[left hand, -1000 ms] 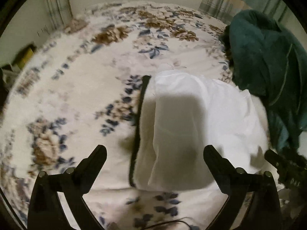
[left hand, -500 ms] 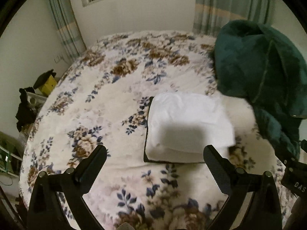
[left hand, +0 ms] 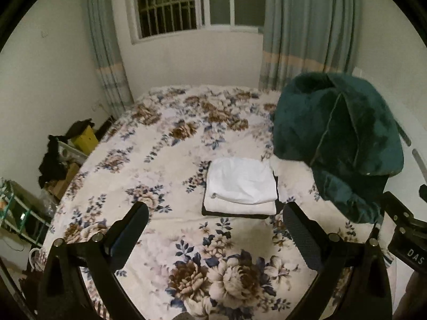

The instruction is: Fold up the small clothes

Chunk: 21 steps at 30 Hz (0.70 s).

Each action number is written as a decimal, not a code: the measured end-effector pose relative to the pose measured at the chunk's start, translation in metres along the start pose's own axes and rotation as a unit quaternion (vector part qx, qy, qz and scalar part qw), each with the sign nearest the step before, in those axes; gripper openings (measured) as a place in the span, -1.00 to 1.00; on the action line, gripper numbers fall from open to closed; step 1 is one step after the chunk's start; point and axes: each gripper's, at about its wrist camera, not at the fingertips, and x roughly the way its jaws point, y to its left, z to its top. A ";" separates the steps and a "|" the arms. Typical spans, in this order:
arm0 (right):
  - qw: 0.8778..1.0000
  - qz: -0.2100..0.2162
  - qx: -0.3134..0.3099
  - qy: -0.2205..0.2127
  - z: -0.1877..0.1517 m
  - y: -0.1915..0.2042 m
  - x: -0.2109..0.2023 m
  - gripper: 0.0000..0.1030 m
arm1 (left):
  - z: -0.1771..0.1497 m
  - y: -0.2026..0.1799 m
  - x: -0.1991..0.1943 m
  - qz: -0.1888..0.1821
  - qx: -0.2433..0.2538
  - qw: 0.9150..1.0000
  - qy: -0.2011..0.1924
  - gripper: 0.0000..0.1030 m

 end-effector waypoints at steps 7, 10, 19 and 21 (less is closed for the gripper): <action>0.998 0.012 -0.016 -0.051 0.000 -0.015 -0.107 1.00 | -0.010 0.001 -0.073 -0.005 -0.011 1.000 -0.027 1.00; 0.998 0.020 -0.014 -0.066 -0.003 -0.020 -0.143 1.00 | -0.015 0.001 -0.094 -0.003 -0.010 0.999 -0.038 1.00; 0.995 0.035 -0.007 -0.088 -0.012 -0.026 -0.199 1.00 | -0.028 0.006 -0.130 -0.004 -0.009 0.998 -0.058 1.00; 0.995 0.037 -0.005 -0.090 -0.012 -0.027 -0.200 1.00 | -0.030 0.007 -0.136 -0.002 -0.009 0.998 -0.063 1.00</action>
